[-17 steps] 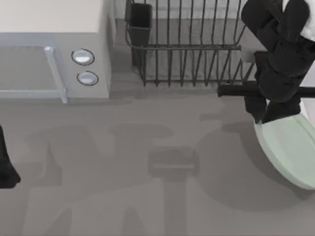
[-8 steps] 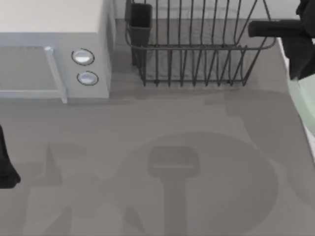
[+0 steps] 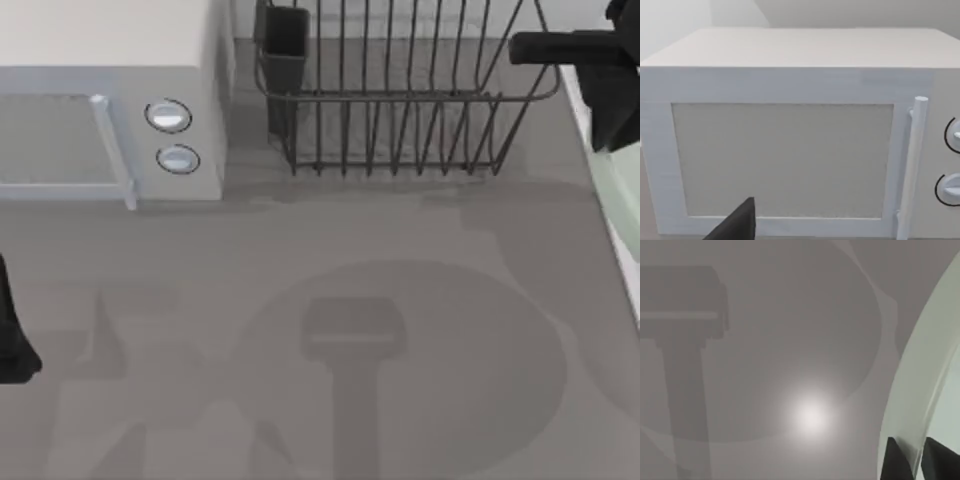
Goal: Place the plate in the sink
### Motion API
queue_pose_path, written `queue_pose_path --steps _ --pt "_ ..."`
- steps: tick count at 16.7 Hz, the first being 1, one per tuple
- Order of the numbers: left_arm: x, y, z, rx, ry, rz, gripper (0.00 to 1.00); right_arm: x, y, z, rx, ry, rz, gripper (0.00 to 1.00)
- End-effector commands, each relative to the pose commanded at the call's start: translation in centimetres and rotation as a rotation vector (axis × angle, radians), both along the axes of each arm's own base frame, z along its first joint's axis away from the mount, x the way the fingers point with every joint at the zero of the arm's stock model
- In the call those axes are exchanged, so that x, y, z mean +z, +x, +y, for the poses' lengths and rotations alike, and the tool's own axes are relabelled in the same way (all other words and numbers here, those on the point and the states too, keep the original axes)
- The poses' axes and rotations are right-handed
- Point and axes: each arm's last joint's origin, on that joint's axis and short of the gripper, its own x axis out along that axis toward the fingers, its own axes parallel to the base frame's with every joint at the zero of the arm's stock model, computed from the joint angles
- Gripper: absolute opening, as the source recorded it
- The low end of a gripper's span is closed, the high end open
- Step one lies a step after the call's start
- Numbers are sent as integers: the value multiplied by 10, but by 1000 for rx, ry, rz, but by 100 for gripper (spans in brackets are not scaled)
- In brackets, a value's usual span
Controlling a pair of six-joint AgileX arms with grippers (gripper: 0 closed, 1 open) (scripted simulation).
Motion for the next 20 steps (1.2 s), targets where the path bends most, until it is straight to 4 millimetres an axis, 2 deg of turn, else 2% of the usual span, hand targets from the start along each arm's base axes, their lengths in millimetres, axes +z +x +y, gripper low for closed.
queue_pose_path --steps 2,5,8,11,13,15,20 --pt "0 0 0 0 0 0 100 -6 23 -7 0 -8 10 0" --pt "0 0 0 0 0 0 100 -29 75 -28 2 -23 35 0" --pt "0 0 0 0 0 0 100 -68 131 -65 4 -32 62 0" --pt "0 0 0 0 0 0 100 -112 171 -113 5 -34 82 0" --pt "0 0 0 0 0 0 100 -134 184 -143 6 -34 87 0" --pt "0 0 0 0 0 0 100 -147 190 -163 6 -33 89 0" --pt "0 0 0 0 0 0 100 -150 191 -169 6 -33 89 0"
